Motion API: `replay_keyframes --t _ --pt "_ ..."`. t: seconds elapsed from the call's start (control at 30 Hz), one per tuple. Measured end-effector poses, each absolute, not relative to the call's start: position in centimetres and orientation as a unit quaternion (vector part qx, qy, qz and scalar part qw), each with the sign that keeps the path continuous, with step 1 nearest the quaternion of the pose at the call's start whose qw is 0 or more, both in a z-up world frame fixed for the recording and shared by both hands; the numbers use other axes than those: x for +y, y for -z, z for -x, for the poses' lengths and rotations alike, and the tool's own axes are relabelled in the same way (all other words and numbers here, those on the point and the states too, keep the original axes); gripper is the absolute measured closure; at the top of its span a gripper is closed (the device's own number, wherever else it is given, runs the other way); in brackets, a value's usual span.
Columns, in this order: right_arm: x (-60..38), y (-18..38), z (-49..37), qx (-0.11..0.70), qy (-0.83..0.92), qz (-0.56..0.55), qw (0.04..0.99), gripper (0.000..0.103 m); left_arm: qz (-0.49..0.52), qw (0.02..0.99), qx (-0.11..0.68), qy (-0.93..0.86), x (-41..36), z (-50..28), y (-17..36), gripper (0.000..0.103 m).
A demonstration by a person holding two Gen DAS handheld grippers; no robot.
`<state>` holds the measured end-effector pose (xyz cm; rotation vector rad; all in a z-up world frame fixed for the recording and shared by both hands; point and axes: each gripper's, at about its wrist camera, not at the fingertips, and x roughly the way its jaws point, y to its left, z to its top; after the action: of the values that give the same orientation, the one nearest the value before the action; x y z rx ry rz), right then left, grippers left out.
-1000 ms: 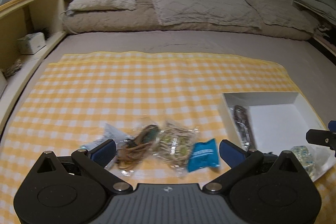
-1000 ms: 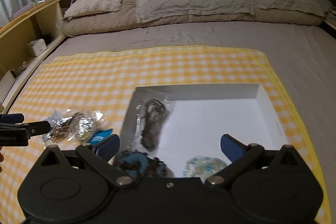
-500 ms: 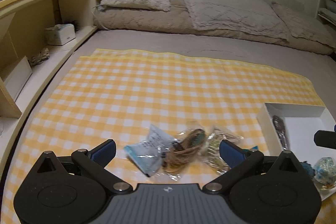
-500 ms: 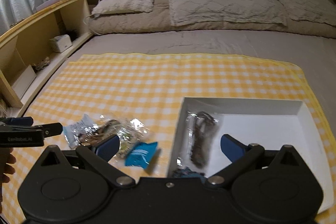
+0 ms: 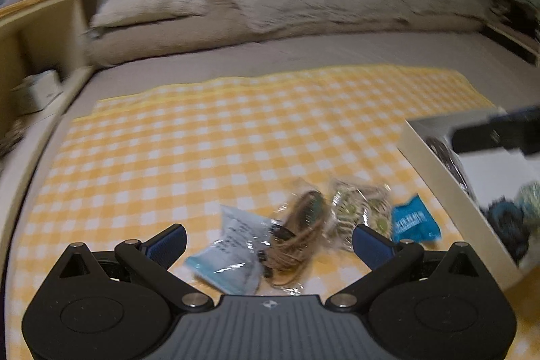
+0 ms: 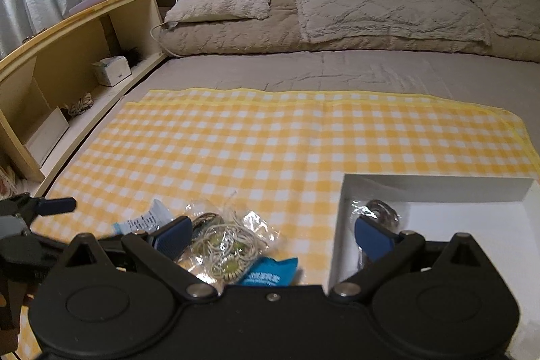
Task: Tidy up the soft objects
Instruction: 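Move left tool to bagged tan cord while right tool reaches bagged white beaded cord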
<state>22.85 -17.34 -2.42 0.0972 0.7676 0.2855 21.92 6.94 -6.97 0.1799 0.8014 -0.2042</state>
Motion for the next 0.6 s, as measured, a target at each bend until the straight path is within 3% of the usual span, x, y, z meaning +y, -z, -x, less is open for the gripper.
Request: replay_keyframes --t 0.17,0.23,0.4,0.6 --pt "-16.6 3.4 -24.6 0.382 -0.139 -0.051 0.912 0.001 -0.145 0.894 0.402 0.137 5.2 -23.4 9.2 0.002" --pt "-16.4 3.7 -25.3 0.381 -0.146 -0.056 0.911 0.011 -0.159 0.884 0.414 0.148 4.7 -24.2 10.3 0.008" --pt "-15.6 5.0 -27.0 0.391 -0.163 -0.056 0.904 0.021 -0.179 0.857 0.461 0.143 4.2 -25.8 12.8 0.019" --pt "-14.4 6.7 -28.5 0.399 -0.197 -0.036 0.895 0.024 -0.195 0.841 0.484 0.144 3.8 -24.9 13.3 0.025"
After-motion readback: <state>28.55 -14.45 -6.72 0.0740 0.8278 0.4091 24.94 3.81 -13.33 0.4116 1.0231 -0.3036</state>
